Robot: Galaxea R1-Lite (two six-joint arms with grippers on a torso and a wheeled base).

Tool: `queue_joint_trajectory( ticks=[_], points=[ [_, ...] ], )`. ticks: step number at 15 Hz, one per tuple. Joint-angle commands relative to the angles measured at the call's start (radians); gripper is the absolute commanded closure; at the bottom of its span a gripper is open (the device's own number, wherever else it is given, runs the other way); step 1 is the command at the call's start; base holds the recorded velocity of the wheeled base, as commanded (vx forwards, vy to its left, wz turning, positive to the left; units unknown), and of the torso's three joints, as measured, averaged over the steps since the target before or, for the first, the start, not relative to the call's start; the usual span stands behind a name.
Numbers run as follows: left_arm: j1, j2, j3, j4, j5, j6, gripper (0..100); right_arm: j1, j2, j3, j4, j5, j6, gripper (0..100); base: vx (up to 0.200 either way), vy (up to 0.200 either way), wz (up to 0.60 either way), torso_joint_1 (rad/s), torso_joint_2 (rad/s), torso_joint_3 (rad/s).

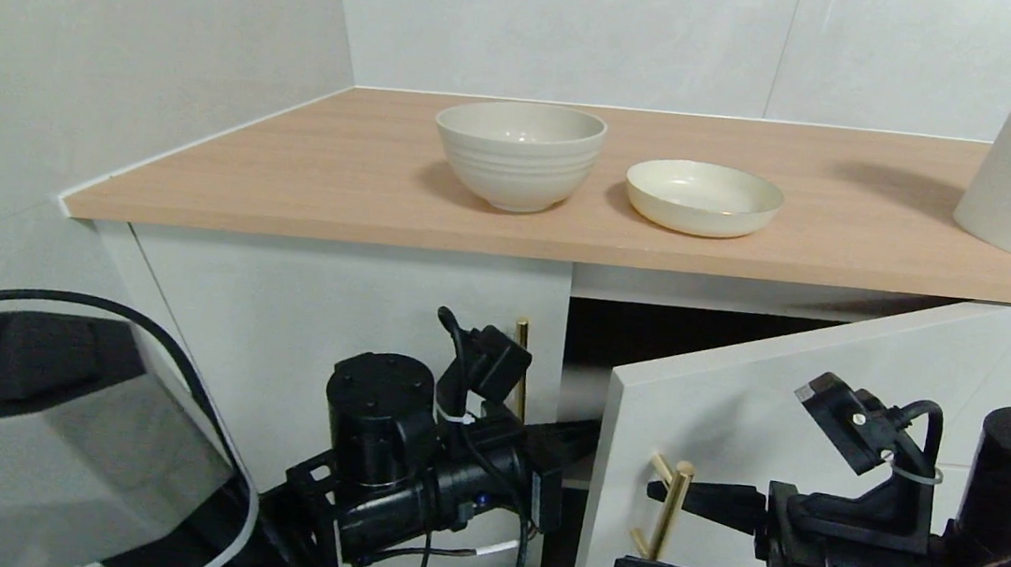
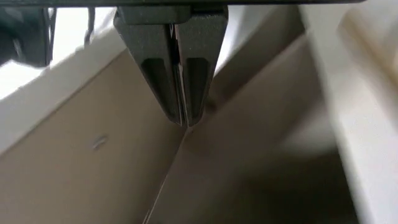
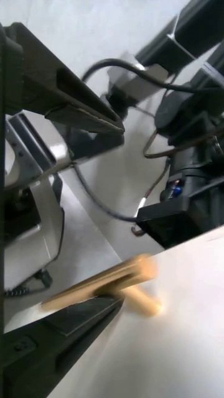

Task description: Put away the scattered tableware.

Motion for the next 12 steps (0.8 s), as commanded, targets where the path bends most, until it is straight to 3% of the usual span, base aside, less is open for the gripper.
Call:
queue_joint_trajectory(
  ticks=[1,6,8,12],
  points=[
    [-0.017,0.096,-0.048,-0.042,0.008,-0.013,100,-0.022,0.004,0.003,-0.004,-0.003,-0.014,0,0.000,0.000,0.00,0.000,0.00,0.000],
    [-0.039,0.070,-0.040,-0.047,0.009,-0.013,100,-0.102,-0.006,0.011,0.005,-0.006,-0.025,0,0.000,0.000,0.00,0.000,0.00,0.000],
    [-0.042,0.067,-0.040,-0.047,0.009,-0.013,100,-0.117,-0.040,0.005,0.069,-0.009,-0.064,0,0.000,0.000,0.00,0.000,0.00,0.000],
    [-0.040,0.071,-0.039,-0.039,0.011,-0.013,100,-0.116,-0.169,-0.037,0.299,-0.217,-0.180,0,0.000,0.000,0.00,0.000,0.00,0.000]
  ],
)
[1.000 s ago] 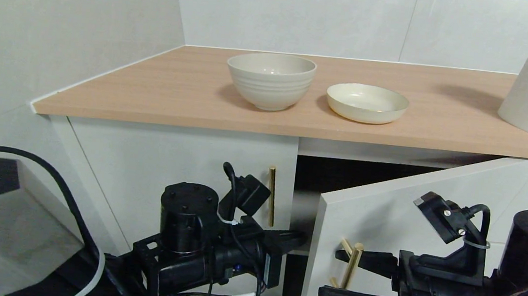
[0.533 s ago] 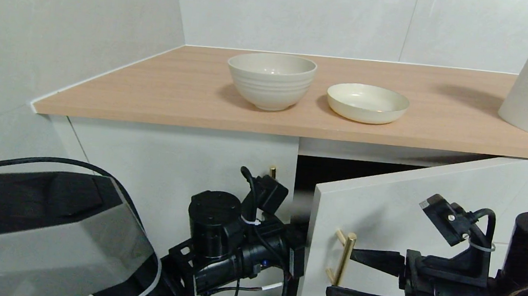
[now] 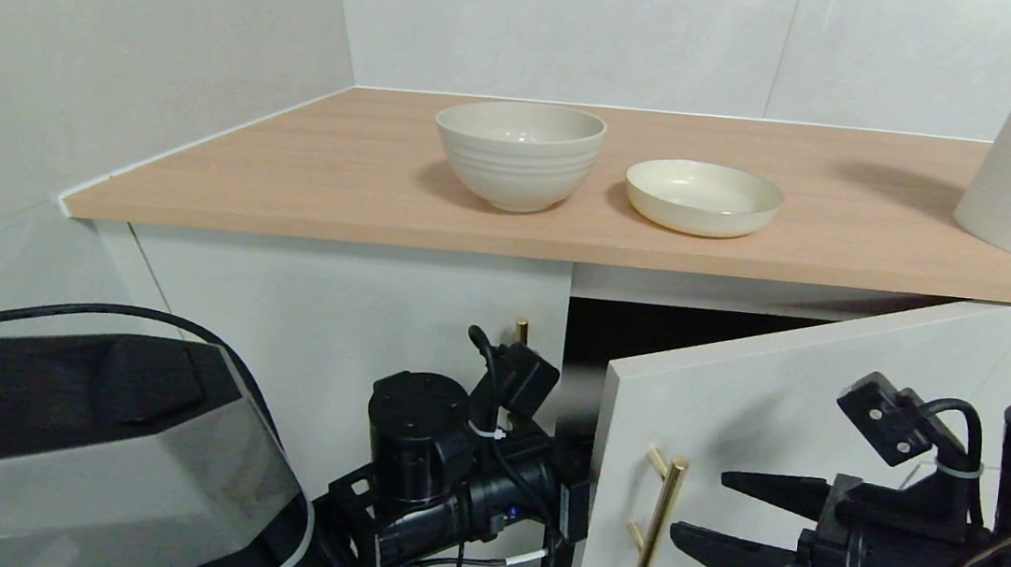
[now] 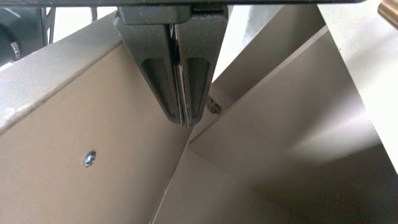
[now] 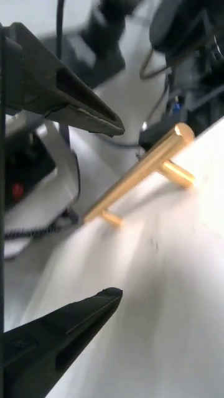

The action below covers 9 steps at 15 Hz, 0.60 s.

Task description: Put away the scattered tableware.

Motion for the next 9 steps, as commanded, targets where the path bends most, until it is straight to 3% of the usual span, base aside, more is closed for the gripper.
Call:
queue_joint_trajectory(
  ticks=[1,3,4,5,9],
  points=[
    [0.000,-0.010,0.001,0.000,0.000,0.000,100,0.004,-0.148,-0.015,0.099,-0.054,-0.030,0,0.000,0.000,0.00,0.000,0.00,0.000],
    [0.001,-0.018,0.006,0.000,0.000,0.000,100,0.004,-0.259,-0.044,0.240,-0.059,-0.030,0,0.000,0.000,0.00,0.000,0.00,0.000],
    [0.001,-0.024,0.014,0.000,0.000,0.000,100,0.004,-0.363,-0.090,0.431,-0.054,-0.027,0,0.000,0.000,0.00,0.000,0.00,0.000],
    [0.000,-0.031,0.020,0.001,0.000,0.000,100,0.004,-0.404,-0.109,0.513,-0.051,-0.027,0,0.000,0.000,0.00,0.000,0.00,0.000],
    [0.000,-0.033,0.029,0.023,0.000,0.000,100,0.004,-0.424,-0.103,0.558,-0.048,-0.024,0,0.000,0.000,0.00,0.000,0.00,0.000]
  ],
)
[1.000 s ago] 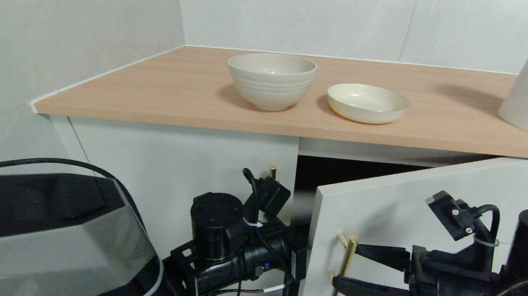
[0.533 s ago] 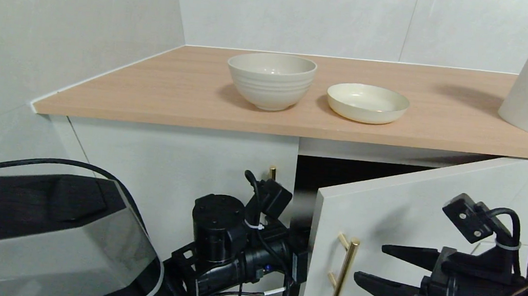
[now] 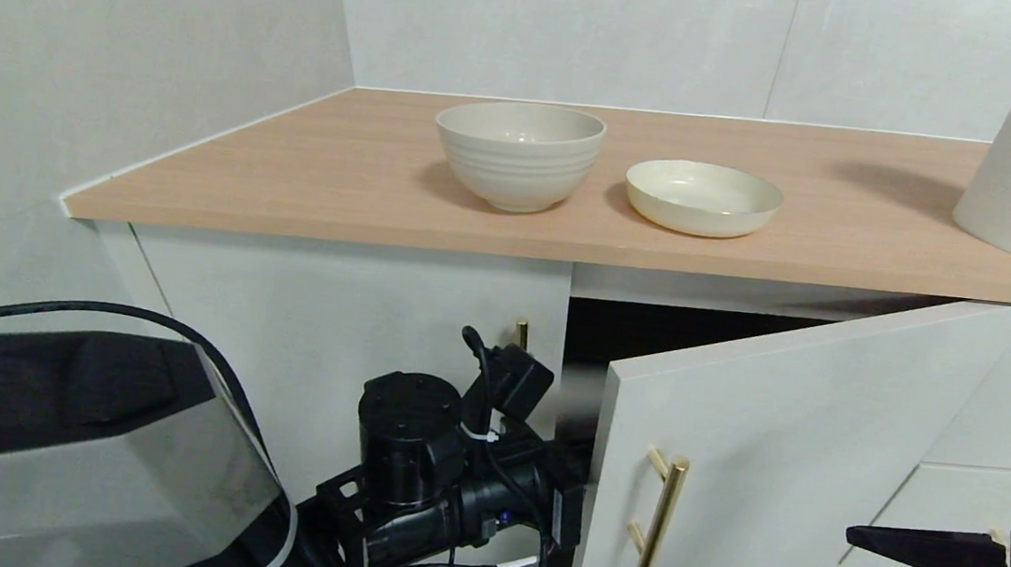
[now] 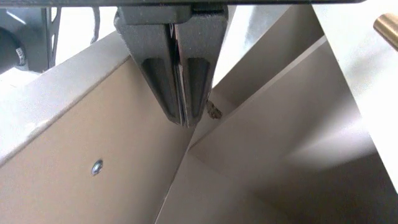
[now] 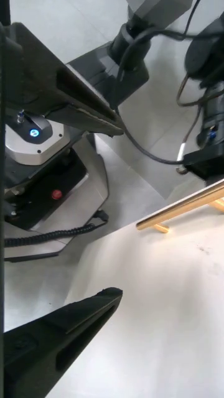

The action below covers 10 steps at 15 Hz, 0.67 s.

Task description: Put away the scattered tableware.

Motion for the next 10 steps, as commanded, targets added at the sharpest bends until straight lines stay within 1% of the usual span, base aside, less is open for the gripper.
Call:
queue_joint_trajectory(
  ticks=[1,3,6,8,10],
  points=[
    [0.000,-0.003,0.001,0.003,-0.001,-0.001,100,0.001,-0.038,0.000,0.000,0.001,0.000,0,0.000,0.000,0.00,0.000,0.00,0.000],
    [-0.006,-0.002,0.001,0.006,-0.001,-0.001,100,0.001,-0.038,0.005,0.000,0.001,0.000,0,0.000,0.000,0.00,0.000,0.00,0.000],
    [-0.009,-0.008,-0.005,0.011,-0.001,-0.001,100,0.001,-0.044,0.009,0.002,0.001,0.000,0,-0.200,0.000,0.00,0.004,0.00,0.004],
    [-0.009,0.010,-0.022,0.051,-0.006,-0.001,100,0.001,-0.047,0.012,0.002,0.001,0.000,0,-0.200,0.000,0.00,0.002,0.00,0.002],
    [-0.011,0.024,-0.072,0.083,-0.006,-0.001,100,0.004,-0.064,0.015,0.002,0.001,0.000,0,0.000,0.000,0.00,0.000,0.00,0.000]
  ],
)
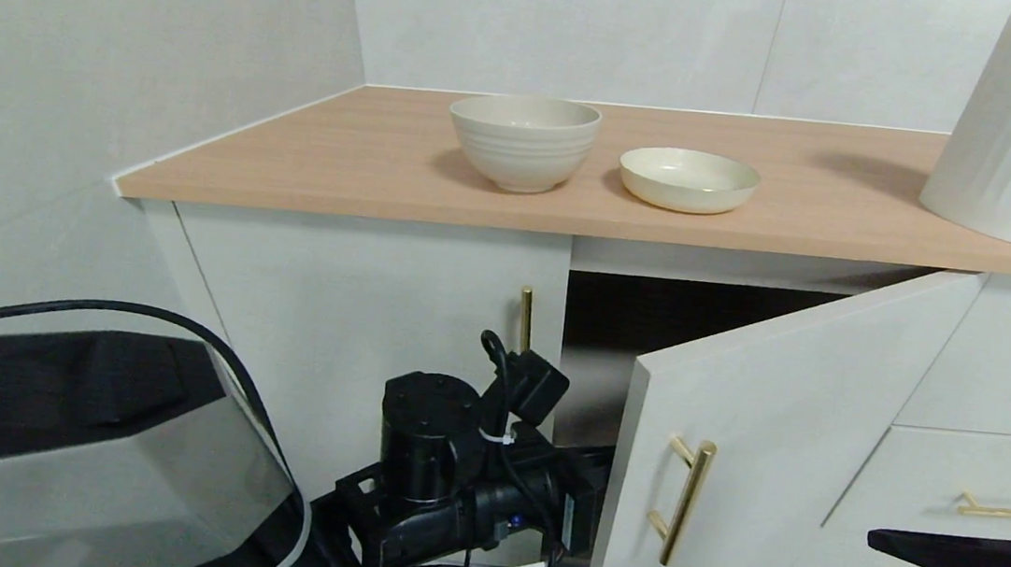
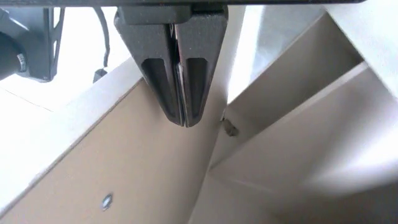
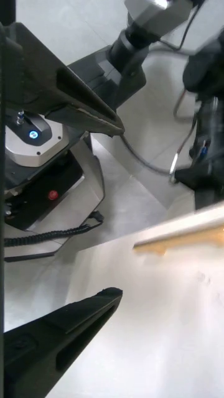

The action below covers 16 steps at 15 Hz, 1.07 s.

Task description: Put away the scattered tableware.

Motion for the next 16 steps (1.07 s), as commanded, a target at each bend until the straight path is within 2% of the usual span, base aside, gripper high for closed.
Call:
queue_joint_trajectory(
  ticks=[1,3,7,8,11,16],
  points=[
    [-0.002,0.011,-0.037,0.013,0.000,-0.001,100,0.002,-0.012,0.003,-0.002,0.000,-0.001,0,0.000,0.000,0.00,0.000,0.00,0.000],
    [-0.007,0.002,-0.109,0.105,0.006,-0.001,100,0.003,-0.023,0.004,0.000,0.001,-0.001,0,0.000,0.000,0.00,0.000,0.00,0.000],
    [-0.020,-0.059,-0.161,0.220,0.006,-0.001,100,0.005,-0.027,0.003,0.015,0.003,-0.001,0,0.000,0.000,0.00,0.000,0.00,0.000],
    [-0.024,-0.067,-0.165,0.237,0.005,-0.001,100,0.005,-0.027,0.003,0.015,0.003,-0.001,0,0.000,0.000,0.00,0.000,0.00,0.000],
    [-0.028,-0.073,-0.190,0.264,0.006,-0.002,100,0.005,-0.027,0.004,0.015,0.003,-0.003,0,-0.200,0.000,0.00,0.006,0.01,0.007],
    [-0.042,-0.052,-0.257,0.304,0.008,-0.002,100,0.005,-0.037,0.004,0.015,0.003,-0.004,0,0.000,0.000,0.00,0.000,0.00,0.000]
  ],
)
